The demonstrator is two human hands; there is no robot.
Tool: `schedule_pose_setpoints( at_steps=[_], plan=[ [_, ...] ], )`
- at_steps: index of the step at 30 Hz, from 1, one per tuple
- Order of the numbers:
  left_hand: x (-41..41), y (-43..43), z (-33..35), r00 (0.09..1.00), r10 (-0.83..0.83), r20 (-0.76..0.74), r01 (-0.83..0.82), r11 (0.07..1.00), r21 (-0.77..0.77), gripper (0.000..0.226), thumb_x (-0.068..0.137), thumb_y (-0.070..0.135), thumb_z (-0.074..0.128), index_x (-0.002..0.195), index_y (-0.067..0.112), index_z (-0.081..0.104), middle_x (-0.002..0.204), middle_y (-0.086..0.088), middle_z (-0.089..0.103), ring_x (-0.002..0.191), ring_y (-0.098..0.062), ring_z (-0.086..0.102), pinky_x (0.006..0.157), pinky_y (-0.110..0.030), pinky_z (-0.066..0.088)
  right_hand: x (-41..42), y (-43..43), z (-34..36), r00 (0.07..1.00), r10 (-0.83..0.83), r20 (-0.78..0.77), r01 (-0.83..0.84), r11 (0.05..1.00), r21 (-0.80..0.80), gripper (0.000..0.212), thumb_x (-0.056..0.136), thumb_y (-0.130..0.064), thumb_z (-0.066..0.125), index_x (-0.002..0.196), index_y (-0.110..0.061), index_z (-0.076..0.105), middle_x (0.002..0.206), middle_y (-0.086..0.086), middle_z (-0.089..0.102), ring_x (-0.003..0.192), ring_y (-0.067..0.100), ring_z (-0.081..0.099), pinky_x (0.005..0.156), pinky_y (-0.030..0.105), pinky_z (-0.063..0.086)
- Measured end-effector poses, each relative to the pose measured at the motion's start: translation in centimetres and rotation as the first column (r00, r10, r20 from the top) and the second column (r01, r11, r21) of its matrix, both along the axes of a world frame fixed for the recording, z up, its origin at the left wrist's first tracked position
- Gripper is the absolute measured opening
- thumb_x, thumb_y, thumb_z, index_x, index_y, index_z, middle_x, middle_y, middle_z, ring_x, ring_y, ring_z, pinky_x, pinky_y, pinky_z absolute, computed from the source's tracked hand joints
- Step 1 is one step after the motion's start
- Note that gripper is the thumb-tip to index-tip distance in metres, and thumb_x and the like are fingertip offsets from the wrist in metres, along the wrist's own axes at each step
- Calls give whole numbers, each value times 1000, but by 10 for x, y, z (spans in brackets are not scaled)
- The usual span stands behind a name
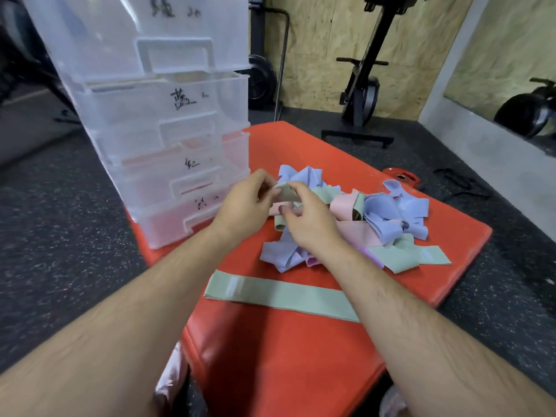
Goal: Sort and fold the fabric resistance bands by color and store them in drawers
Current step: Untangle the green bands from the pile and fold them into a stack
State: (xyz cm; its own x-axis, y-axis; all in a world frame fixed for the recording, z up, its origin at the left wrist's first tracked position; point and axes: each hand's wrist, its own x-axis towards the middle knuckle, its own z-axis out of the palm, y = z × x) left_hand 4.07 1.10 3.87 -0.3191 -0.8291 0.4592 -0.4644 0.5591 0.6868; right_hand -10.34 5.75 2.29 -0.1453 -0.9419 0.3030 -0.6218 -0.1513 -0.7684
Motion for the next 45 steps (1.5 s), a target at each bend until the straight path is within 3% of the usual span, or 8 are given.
schedule_pose_setpoints(
  at_steps=[2,8,15,22,27,34,39,45],
  plan=[
    [7,13,2,994,45,-99,-44,999,12,6,97,17,56,92,17,54,76,2,64,71,-14,60,63,-25,45,3,2,7,996,11,88,-13,1000,27,22,96,-12,56,115,-22,59,80,4,69,58,8,61,53,17,44],
    [26,22,22,998,23,-57,-27,998,-60,13,95,22,61,108,23,61,81,11,59,74,5,54,66,-10,40,16,-5,15,995,67,72,-62,995,-72,11,94,-10,59,92,-20,64,88,0,71,85,22,67,80,43,54],
    [50,31,29,999,-45,-1,44,968,-249,12,97,12,59,95,13,71,82,2,52,79,0,51,71,-14,39,23,-6,19,997,75,-8,-75,980,-186,13,91,-5,66,93,-17,68,84,-12,65,85,10,61,78,24,49],
    [66,65,63,961,-86,-264,-14,934,-358,14,98,8,58,97,20,65,87,1,57,85,-6,54,76,-19,40,1,18,7,975,-152,-163,129,981,-142,19,88,-14,58,83,-32,62,76,-12,57,83,16,53,67,28,40],
    [91,81,79,936,68,-346,-67,998,15,13,97,19,61,87,13,64,75,-6,65,70,-15,65,65,-30,51,-54,51,38,957,-142,-254,159,986,47,18,83,-47,63,81,-30,70,75,-11,63,91,21,46,82,37,38],
    [108,62,16,998,5,59,-32,881,472,22,87,35,74,89,13,71,76,-6,69,67,-17,56,65,-31,42,-108,138,17,962,50,-269,58,925,377,19,87,-34,75,76,-24,64,68,-8,58,63,1,49,60,17,38],
    [99,59,-20,933,-52,356,-105,907,407,23,81,36,78,83,17,66,68,4,60,64,-15,53,59,-29,41,-107,145,-17,959,63,-277,47,927,373,11,87,-31,75,93,-25,67,88,-13,65,80,-2,56,71,11,38],
    [105,45,-57,862,-76,502,-158,900,406,28,80,43,77,86,20,64,81,0,65,80,-23,59,67,-35,43,-100,125,-36,913,175,-368,4,899,438,14,86,-39,74,93,-28,69,95,-12,69,92,11,62,86,31,48]
  ],
)
